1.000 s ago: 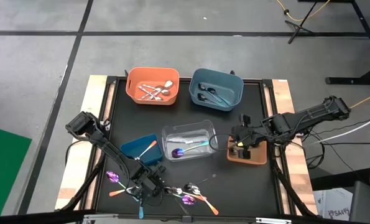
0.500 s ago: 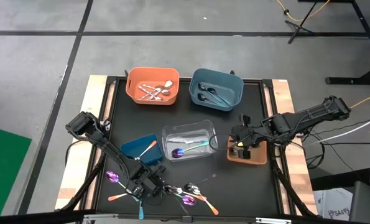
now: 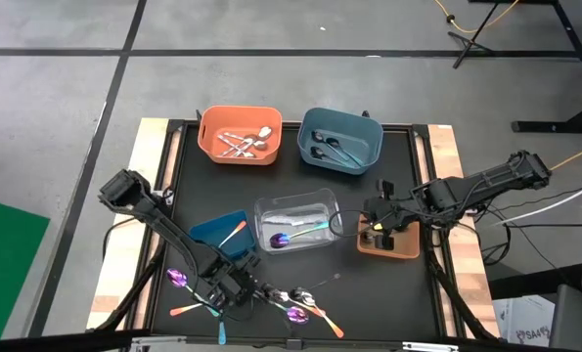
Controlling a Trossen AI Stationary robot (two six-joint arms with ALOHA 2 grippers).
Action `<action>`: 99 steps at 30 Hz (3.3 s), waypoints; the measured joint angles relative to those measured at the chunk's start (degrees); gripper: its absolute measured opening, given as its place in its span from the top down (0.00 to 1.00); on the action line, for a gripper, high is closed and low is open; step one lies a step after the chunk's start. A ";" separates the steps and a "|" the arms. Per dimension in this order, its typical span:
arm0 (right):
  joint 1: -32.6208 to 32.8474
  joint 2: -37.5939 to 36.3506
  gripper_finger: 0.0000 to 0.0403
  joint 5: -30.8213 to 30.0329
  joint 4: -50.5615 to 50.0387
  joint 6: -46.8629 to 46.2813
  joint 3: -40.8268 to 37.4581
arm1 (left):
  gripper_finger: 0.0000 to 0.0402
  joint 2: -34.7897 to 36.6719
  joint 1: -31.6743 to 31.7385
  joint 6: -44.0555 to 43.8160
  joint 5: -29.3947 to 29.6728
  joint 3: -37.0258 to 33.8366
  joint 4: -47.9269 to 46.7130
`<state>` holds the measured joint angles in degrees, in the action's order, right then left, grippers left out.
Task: Sort silverware by color (type)
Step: Put the black spoon into the light orange bin
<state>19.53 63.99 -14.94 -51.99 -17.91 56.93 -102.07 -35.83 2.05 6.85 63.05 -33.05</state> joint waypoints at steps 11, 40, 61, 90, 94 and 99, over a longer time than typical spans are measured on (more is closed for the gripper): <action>-0.02 -0.02 0.76 0.08 0.37 -2.09 0.00 | 0.99 3.47 -0.07 -0.01 5.94 0.12 1.24; -0.07 0.66 0.76 7.05 28.12 -34.99 0.00 | 0.99 3.46 8.27 -0.07 28.60 0.24 32.80; -0.07 8.96 0.76 6.93 33.13 -34.97 0.00 | 0.99 3.46 16.06 -0.49 26.33 0.24 34.66; -0.13 10.97 0.77 1.57 35.15 -39.30 0.04 | 0.99 3.46 16.06 -0.57 26.55 0.24 35.42; -0.13 10.97 0.78 1.48 35.14 -39.30 0.04 | 0.99 3.46 16.06 -0.57 26.66 0.24 35.42; -0.15 11.30 0.88 1.44 35.21 -39.30 0.04 | 0.99 3.46 16.06 -0.57 26.73 0.24 35.40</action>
<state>19.38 75.29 -13.50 -16.78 -57.21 56.97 -98.61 -19.77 1.48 33.58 63.29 2.35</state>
